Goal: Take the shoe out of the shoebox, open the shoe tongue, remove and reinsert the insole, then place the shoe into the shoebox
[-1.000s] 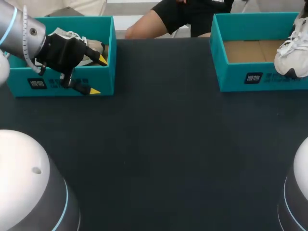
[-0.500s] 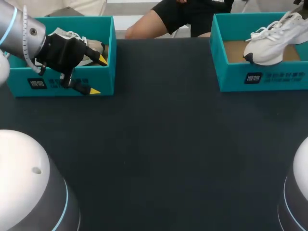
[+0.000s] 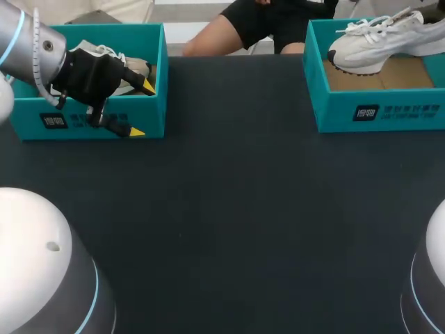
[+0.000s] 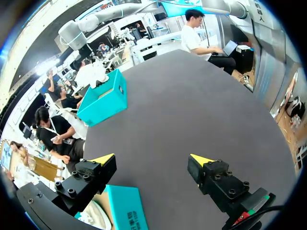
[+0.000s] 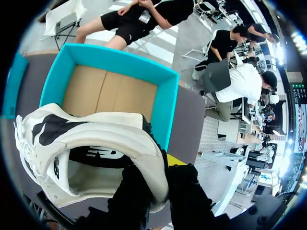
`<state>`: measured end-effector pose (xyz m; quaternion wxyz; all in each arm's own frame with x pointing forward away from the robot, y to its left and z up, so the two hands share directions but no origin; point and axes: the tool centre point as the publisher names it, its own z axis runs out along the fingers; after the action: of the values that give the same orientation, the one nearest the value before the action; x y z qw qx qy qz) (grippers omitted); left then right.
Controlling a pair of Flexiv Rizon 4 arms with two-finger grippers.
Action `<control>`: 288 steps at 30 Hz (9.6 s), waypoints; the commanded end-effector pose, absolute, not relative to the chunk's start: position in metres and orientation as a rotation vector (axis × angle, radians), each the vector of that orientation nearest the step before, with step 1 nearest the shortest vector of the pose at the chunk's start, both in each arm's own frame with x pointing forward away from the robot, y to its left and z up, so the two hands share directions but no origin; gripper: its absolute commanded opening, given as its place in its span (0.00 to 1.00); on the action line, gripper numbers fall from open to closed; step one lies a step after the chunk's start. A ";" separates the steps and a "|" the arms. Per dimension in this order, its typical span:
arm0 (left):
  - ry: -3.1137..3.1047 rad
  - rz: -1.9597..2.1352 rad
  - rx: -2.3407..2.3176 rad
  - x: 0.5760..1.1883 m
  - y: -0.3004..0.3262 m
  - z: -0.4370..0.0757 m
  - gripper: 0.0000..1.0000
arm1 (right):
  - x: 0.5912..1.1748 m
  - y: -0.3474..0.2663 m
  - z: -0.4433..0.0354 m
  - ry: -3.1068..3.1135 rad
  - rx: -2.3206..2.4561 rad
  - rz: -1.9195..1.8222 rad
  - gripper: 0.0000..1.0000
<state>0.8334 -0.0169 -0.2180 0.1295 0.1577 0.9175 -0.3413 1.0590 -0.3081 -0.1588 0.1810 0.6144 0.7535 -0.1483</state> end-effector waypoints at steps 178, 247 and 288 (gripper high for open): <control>2.676 -0.701 0.650 0.861 0.027 -0.194 1.00 | 0.918 -0.202 -0.216 1.948 2.069 0.140 1.00; 2.139 -0.027 2.353 1.010 0.241 -0.188 1.00 | 0.918 -0.202 -0.216 1.948 2.069 0.140 1.00; 2.038 0.310 2.349 1.184 0.297 -0.292 0.59 | 0.918 -0.202 -0.216 1.948 2.069 0.140 1.00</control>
<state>1.1766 0.2956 -0.2783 0.0082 0.7497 0.6545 0.0977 0.9183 -0.2024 -0.2159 0.1469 0.7190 0.6776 0.0478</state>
